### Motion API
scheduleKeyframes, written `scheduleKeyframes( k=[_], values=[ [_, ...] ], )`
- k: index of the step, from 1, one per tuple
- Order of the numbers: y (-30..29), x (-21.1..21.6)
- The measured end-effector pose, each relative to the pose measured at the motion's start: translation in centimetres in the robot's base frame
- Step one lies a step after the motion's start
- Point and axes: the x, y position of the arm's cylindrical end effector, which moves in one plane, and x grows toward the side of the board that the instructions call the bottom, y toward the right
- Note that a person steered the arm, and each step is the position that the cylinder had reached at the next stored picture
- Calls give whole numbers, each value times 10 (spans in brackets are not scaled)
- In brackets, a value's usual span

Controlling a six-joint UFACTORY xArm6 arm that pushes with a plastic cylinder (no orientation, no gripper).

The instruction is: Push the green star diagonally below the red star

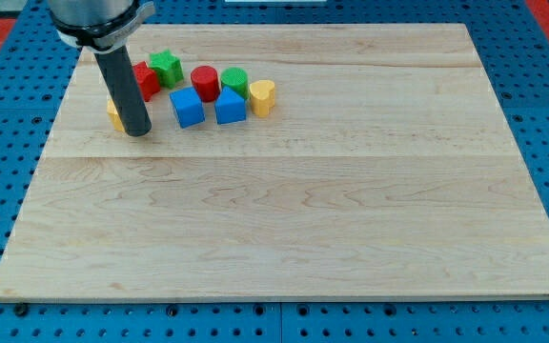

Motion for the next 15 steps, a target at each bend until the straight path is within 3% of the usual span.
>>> scheduleKeyframes(
  k=[1,3,4,7,8,9,10,15],
  values=[
    [-19,22],
    [-60,-40],
    [-57,-77],
    [-37,-94],
    [-28,-136],
    [18,-145],
    [53,-137],
    [42,-86]
  ],
)
